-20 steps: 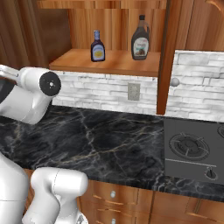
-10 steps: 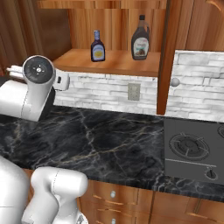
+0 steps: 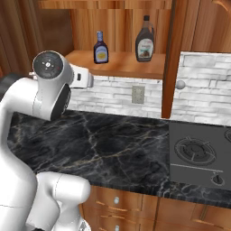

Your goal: Move the condiment bottle and syrup bottle from the cabinet to the dining counter.

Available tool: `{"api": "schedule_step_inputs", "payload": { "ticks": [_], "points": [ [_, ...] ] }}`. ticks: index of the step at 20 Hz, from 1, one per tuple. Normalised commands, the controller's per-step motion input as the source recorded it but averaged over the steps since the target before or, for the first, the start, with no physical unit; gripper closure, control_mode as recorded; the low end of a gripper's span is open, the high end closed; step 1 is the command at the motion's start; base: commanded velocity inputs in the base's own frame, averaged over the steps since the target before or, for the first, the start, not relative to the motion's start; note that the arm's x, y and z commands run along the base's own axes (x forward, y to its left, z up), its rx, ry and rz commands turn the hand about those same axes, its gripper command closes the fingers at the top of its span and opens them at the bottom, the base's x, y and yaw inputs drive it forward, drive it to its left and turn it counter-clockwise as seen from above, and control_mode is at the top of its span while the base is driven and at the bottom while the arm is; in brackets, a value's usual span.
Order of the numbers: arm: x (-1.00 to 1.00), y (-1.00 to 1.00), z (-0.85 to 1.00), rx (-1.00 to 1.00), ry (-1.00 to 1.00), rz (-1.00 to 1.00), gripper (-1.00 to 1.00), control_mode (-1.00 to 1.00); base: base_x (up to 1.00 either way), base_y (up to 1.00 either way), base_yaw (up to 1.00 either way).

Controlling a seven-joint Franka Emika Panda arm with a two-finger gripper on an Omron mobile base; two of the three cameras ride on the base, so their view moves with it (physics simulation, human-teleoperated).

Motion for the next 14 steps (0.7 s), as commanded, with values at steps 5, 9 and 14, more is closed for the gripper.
{"api": "schedule_step_inputs", "payload": {
  "ticks": [5, 9, 14],
  "points": [
    [0.06, -0.20, -0.02, -0.12, 0.00, -0.01, 1.00, -1.00, 0.00, 0.00, 0.00],
    [0.09, 0.00, 0.00, 0.00, 0.00, -0.01, 1.00, -1.00, 0.00, 0.00, 0.00],
    [0.09, 0.00, 0.00, 0.00, 0.00, -0.03, -1.00, -1.00, 0.00, 0.00, 0.00]
  ]
}}
